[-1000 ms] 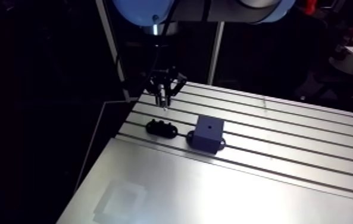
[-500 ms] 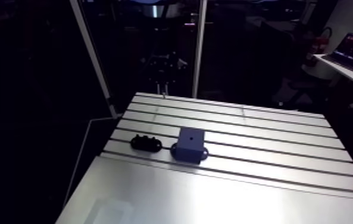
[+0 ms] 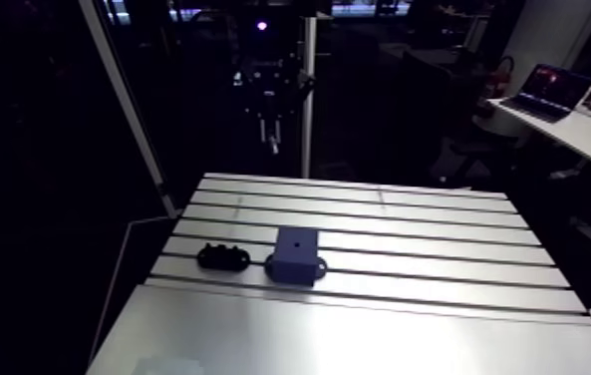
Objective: Pick up the M10 bolt and insert it into the hole until fully seated.
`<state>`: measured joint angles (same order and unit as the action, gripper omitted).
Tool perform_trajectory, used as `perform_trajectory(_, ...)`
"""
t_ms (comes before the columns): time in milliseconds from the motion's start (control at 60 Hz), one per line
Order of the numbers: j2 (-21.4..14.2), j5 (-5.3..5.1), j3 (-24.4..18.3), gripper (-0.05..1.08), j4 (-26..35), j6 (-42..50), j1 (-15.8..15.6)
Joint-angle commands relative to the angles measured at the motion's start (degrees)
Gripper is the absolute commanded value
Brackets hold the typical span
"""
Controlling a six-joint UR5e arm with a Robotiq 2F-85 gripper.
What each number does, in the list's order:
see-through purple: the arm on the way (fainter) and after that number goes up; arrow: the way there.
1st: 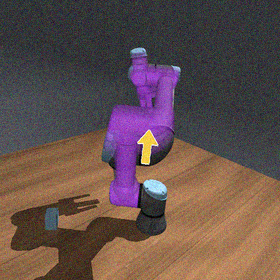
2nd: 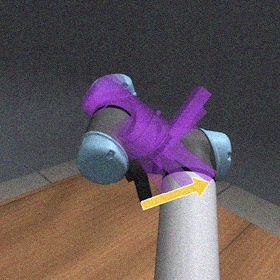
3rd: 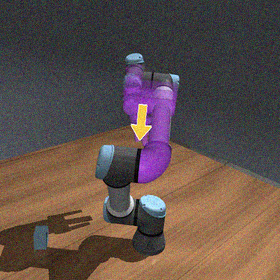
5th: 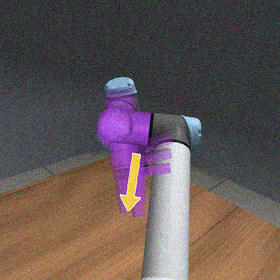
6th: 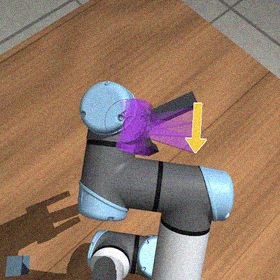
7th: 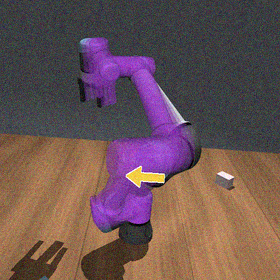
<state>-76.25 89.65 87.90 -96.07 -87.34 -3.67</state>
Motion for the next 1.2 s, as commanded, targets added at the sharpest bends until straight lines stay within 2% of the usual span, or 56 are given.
perform_trajectory(17, 0.0, 0.13, -1.5, 1.08, 6.6, -1.6, 1.2)
perform_trajectory(150, 0.7, 0.20, -2.3, 1.08, 9.0, -3.0, 1.1)
perform_trajectory(367, 1.4, 1.26, -1.6, 1.08, 11.3, -3.2, 1.1)
perform_trajectory(1200, 1.3, 1.45, 3.9, 1.08, 12.1, -6.0, 2.6)
